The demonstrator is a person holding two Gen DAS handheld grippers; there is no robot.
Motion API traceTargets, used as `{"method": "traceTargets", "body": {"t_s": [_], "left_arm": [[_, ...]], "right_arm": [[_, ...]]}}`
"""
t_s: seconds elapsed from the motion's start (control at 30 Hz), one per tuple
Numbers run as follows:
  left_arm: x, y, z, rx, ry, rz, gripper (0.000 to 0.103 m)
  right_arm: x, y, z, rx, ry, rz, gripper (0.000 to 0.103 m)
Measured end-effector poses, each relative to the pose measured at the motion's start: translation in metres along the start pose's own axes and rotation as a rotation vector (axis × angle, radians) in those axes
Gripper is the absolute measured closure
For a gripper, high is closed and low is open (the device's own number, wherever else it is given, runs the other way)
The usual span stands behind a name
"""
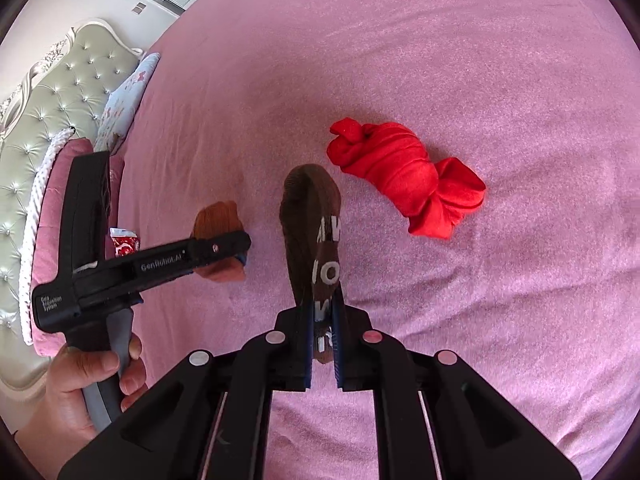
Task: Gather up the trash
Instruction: 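Grasp the rust-brown sock with the left tool while the right tool grasps the lettered brown sock, then carry both socks over the yellow bucket and open both tools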
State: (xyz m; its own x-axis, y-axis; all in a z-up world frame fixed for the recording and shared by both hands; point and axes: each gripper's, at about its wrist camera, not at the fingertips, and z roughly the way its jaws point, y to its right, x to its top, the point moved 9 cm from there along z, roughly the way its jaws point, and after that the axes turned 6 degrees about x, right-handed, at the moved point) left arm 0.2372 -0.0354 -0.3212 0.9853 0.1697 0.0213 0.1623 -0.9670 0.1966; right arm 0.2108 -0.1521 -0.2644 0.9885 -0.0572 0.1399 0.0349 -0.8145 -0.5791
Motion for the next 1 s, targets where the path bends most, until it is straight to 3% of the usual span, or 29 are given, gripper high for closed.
{"method": "traceTargets", "body": {"t_s": [0.27,0.7,1.0], "left_arm": [[-0.109,0.041,-0.019,-0.052,-0.052,0.172,0.074],[-0.225,0.1,-0.054,-0.075,-0.059,0.499,0.073],[-0.323,0.191,-0.052,-0.105,-0.108,0.698,0.073]], "right_arm": [[-0.07,0.011,-0.045,-0.04,0.027,0.034,0.095],[-0.18,0.042,-0.13,-0.108,0.215,0.242,0.095],[-0.276,0.114,-0.207,-0.148,0.302,0.377,0.095]]}}
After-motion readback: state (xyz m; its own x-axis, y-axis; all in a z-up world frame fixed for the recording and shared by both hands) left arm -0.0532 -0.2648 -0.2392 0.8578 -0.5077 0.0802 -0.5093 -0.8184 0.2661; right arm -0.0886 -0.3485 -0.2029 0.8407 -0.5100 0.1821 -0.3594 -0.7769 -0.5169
